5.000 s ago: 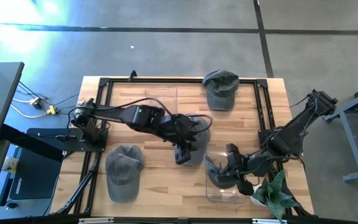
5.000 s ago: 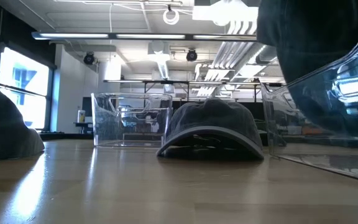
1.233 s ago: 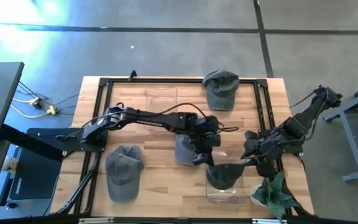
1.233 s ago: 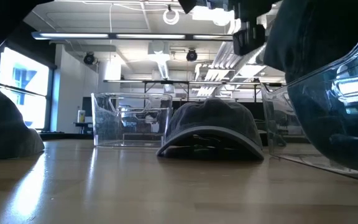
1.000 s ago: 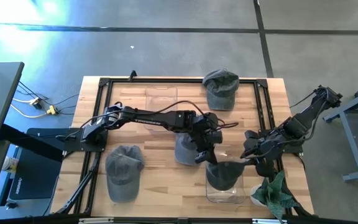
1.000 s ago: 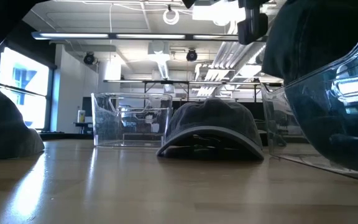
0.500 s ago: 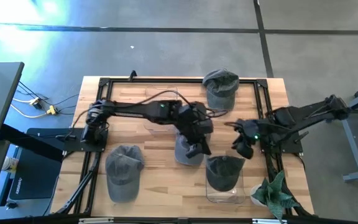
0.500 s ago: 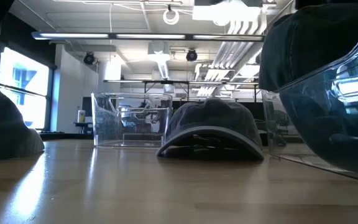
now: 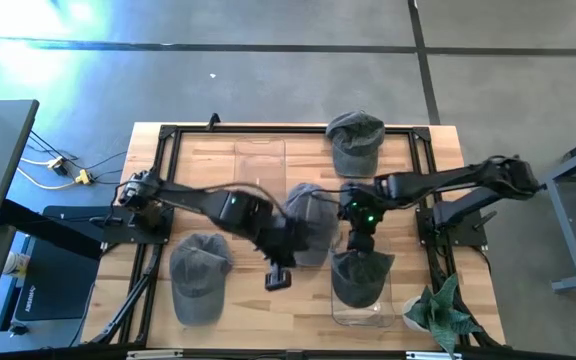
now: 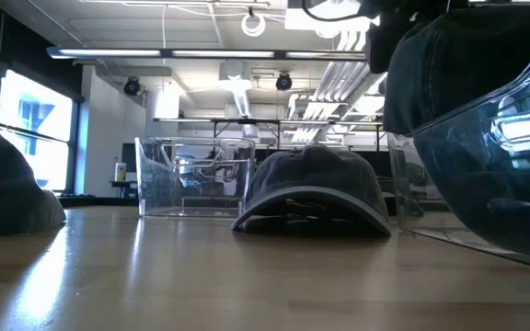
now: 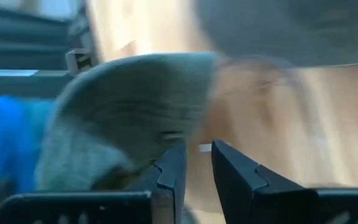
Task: Pick & Place hat
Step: Put the left dark gray cap into the bottom transparent bin
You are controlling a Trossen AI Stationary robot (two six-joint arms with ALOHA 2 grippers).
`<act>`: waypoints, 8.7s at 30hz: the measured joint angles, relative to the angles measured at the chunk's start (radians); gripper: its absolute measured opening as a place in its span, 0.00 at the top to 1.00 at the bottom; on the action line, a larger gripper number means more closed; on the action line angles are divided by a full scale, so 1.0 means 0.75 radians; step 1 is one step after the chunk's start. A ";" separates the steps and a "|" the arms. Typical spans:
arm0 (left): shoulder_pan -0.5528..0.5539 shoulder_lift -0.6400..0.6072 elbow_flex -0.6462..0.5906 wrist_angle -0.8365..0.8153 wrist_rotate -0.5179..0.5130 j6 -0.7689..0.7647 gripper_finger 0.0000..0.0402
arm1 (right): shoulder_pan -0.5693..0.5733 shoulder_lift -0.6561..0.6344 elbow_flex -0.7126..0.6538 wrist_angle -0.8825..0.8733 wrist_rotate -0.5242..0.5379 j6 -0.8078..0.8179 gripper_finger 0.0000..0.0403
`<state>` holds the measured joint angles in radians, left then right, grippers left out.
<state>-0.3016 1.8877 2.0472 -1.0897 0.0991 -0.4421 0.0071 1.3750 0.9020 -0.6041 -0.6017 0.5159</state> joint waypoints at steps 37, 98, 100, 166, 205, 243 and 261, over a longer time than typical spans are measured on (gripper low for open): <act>-0.060 -0.001 0.001 0.133 -0.088 -0.010 0.99 | 0.120 -0.054 0.000 0.111 -0.490 -0.276 0.99; 0.081 0.426 0.005 0.931 0.232 0.228 0.42 | 0.336 -0.342 -0.005 -0.260 -0.263 -0.090 1.00; 0.079 0.425 0.006 0.966 0.231 0.228 0.45 | 0.345 -0.364 -0.005 -0.263 -0.250 -0.075 1.00; 0.130 0.130 0.003 0.444 0.151 0.422 0.99 | 0.509 -0.287 0.168 -0.109 0.126 0.667 0.97; 0.105 0.032 -0.002 0.120 -0.006 0.302 0.99 | 0.648 -0.447 0.169 -0.263 0.392 0.433 0.48; 0.146 0.018 -0.606 0.887 0.205 -0.425 0.86 | 0.314 -0.602 -0.020 -0.321 0.483 0.152 0.39; 0.237 0.232 -0.749 1.454 0.323 -0.910 0.44 | 0.754 -0.797 -0.017 -0.326 0.977 0.569 0.54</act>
<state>-0.1237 2.0615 1.4858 0.0011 0.3411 -1.1247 0.5723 0.7772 0.8890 -0.8484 0.1314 0.9428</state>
